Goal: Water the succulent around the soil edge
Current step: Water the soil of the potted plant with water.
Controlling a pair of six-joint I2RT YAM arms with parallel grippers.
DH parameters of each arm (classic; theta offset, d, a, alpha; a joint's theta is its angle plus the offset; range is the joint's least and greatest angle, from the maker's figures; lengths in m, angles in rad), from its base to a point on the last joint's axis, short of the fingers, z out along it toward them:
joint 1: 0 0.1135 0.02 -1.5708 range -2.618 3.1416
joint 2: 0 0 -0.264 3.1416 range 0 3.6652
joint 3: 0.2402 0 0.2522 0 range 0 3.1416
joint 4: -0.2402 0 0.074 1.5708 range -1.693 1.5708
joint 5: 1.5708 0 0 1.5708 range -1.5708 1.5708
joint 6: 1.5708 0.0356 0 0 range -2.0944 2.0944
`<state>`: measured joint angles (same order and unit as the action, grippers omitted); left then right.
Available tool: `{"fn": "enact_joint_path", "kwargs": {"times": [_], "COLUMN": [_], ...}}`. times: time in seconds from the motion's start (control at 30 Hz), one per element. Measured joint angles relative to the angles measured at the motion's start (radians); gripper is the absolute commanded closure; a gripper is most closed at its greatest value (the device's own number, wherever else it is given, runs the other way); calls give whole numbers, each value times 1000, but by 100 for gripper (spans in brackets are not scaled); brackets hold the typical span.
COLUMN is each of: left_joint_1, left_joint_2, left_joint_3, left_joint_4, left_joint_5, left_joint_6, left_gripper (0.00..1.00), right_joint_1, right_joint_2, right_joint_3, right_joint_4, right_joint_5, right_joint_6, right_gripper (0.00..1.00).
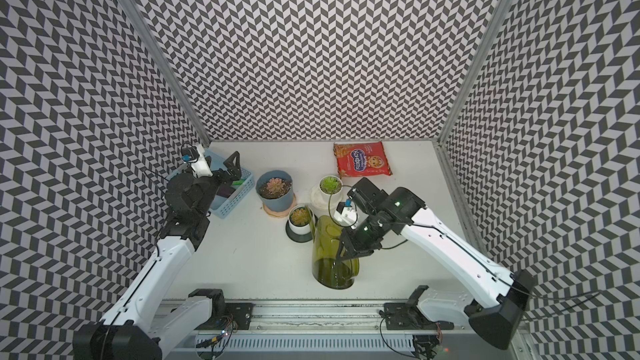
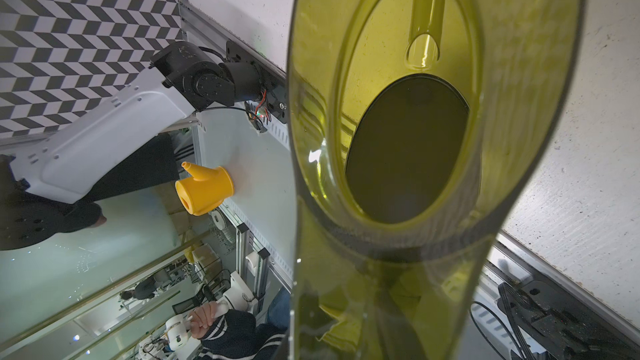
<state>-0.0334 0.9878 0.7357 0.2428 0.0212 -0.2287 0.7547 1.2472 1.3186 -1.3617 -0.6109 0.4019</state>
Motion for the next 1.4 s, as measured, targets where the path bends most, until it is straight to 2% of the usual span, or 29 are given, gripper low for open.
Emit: {"fn": "enact_joint_path", "kwargs": {"times": [0.37, 0.67, 0.87, 1.4], "left_joint_1": [0, 0, 0, 0], "left_joint_2": [0, 0, 0, 0], "left_joint_3": [0, 0, 0, 0], "left_joint_4": [2, 2, 2, 2], "left_joint_5": [0, 0, 0, 0], "left_joint_6": [0, 0, 0, -1], "left_gripper": [0, 0, 0, 0], "right_joint_1": [11, 97, 141, 167], "right_joint_2": [31, 37, 37, -19], "right_joint_3": [42, 66, 66, 6], "right_joint_4": [1, 1, 0, -1], "right_joint_5": [-35, -45, -47, -32], "right_joint_6": [-13, 10, 34, 96], "right_gripper": [100, 100, 100, 100]}}
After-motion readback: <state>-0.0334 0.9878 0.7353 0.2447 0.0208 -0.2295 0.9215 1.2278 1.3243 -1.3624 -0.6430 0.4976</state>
